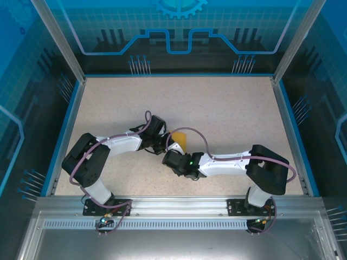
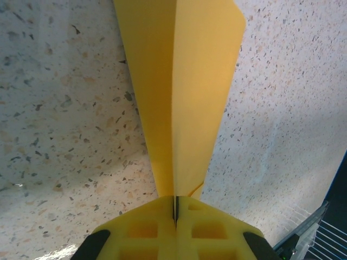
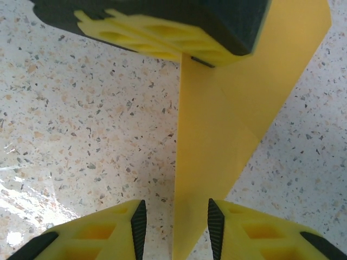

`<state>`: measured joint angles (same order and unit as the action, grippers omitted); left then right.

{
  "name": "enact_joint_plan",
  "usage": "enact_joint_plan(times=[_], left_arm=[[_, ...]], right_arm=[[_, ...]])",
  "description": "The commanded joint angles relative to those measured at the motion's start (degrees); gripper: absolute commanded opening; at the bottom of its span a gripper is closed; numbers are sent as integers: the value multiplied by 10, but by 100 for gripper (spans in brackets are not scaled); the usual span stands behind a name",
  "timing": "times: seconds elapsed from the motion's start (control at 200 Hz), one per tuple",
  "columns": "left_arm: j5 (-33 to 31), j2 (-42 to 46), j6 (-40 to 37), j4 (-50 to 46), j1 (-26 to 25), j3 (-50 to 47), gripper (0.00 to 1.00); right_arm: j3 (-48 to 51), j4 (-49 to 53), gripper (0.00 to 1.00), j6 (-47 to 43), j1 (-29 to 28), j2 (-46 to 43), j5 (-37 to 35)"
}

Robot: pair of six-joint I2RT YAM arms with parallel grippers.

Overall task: Fold a paper plane with a square sheet of paper (pick it up from the middle)
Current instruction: Fold the wing for the fifth time at the center of the table.

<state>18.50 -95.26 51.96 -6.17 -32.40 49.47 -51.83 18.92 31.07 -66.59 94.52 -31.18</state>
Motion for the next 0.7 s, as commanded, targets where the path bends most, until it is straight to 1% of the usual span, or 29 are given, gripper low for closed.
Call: enact_joint_plan(times=[0.0,0.105,0.385,0.695], left_arm=[[15,2,-1,-17,-7,18,5],[16,3,1,-16,-7,17,5],[18,5,4,-17,-7,15,5],[16,7,4,-22,-7,17,6]], right_arm=[[11,-31,38,10,-7,-7,-14],[32,-49,37,9,-7,-12,-12],[33,-58,30,9,-4,-5,-23],[42,-61,17,11,3,-5,-23]])
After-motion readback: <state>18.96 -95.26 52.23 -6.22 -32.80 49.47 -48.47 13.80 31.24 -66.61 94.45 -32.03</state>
